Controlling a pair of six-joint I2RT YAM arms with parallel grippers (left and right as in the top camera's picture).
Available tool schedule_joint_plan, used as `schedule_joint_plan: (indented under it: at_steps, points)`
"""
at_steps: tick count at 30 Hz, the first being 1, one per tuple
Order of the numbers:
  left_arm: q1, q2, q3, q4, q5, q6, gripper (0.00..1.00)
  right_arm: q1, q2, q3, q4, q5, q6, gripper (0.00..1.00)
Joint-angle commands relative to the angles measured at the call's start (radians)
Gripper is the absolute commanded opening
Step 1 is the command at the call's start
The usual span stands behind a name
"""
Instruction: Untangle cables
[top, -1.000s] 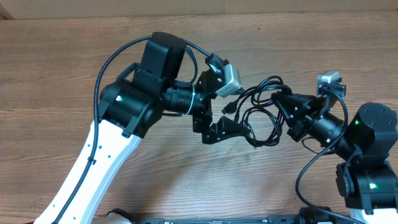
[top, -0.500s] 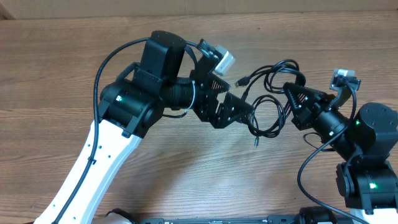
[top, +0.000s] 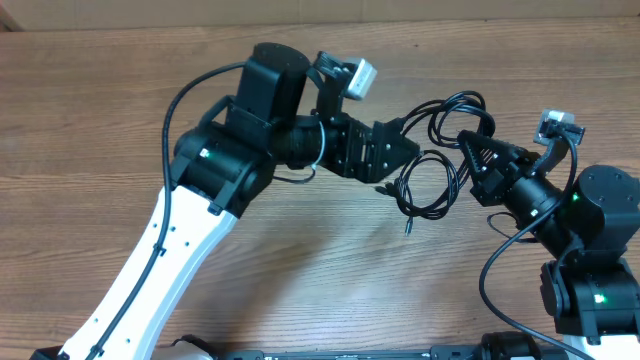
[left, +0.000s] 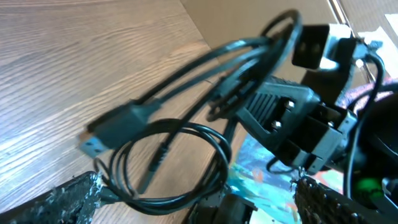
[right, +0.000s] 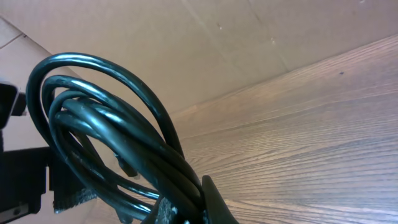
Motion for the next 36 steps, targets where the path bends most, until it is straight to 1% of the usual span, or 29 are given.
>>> schedule_joint_plan:
  at_steps: [1, 3, 10, 15, 18, 22, 28, 32, 36]
  points:
    - [-0.029, 0.003, 0.027, 0.008, -0.022, 0.028, 1.0, -0.001, -0.003, 0.023, 0.007, 0.012, 0.013, 0.04]
    - [-0.039, 0.003, 0.027, 0.008, -0.042, 0.034, 1.0, -0.001, -0.003, 0.023, 0.003, 0.013, 0.036, 0.04]
    - [-0.082, 0.003, 0.027, 0.014, -0.078, 0.141, 1.0, -0.001, -0.003, 0.023, -0.024, 0.018, 0.114, 0.04]
    - [-0.093, 0.003, 0.027, 0.013, -0.165, 0.144, 1.0, -0.001, -0.003, 0.023, -0.038, 0.018, 0.189, 0.04]
    - [-0.093, 0.003, 0.027, 0.018, -0.186, 0.153, 1.0, -0.001, -0.003, 0.023, -0.05, 0.014, 0.25, 0.04]
    - [-0.093, 0.004, 0.027, 0.029, -0.186, 0.155, 1.0, -0.001, -0.003, 0.023, -0.063, 0.006, 0.323, 0.04]
    - [-0.093, 0.024, 0.027, 0.029, -0.185, 0.155, 1.0, -0.001, -0.003, 0.023, -0.064, -0.014, 0.375, 0.04]
    - [-0.093, 0.051, 0.027, 0.038, -0.177, 0.131, 1.0, -0.001, -0.003, 0.023, -0.066, -0.035, 0.374, 0.04]
    - [-0.093, 0.066, 0.027, 0.075, -0.121, 0.132, 1.0, -0.001, -0.003, 0.023, -0.068, -0.035, 0.374, 0.04]
